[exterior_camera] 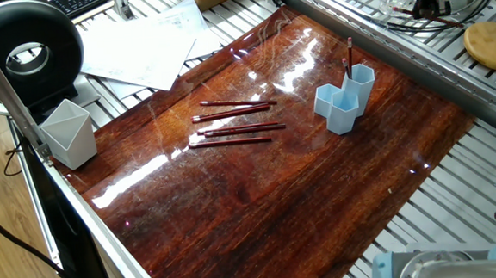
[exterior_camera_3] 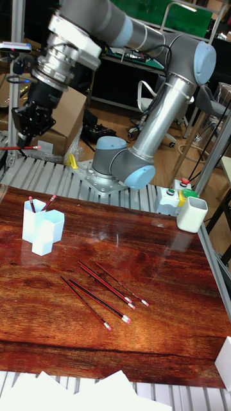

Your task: Put the pen into the pen holder

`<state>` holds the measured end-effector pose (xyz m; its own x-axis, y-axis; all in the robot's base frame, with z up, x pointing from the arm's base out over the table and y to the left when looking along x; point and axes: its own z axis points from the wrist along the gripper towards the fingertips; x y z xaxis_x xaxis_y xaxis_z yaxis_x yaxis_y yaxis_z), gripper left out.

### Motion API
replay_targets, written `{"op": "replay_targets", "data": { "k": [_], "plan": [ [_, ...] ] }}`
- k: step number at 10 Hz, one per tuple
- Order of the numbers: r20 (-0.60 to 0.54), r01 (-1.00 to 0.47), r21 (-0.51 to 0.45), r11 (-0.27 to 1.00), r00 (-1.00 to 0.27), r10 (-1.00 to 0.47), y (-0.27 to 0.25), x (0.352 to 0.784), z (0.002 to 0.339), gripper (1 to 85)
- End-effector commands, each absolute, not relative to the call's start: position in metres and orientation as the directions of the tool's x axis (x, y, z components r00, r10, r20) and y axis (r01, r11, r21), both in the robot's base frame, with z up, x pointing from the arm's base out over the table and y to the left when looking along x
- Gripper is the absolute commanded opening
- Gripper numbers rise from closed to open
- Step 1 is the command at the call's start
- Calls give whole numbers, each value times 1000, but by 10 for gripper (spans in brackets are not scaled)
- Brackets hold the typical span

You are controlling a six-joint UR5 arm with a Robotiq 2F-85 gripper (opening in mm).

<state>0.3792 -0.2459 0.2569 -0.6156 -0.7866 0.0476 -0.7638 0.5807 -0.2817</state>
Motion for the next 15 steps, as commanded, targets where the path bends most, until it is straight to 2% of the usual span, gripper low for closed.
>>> {"op": "replay_targets", "data": {
  "k": [1,4,8,15],
  "plan": [
    [-137,-788,-255,560,-544,-828,-245,380,272,10],
    [-286,-765,-220,606,-543,-790,-223,390,274,10],
    [-448,-720,-117,684,-576,-683,-175,399,277,10],
    [-519,-718,-108,688,-549,-655,-151,413,274,10]
  ]
}}
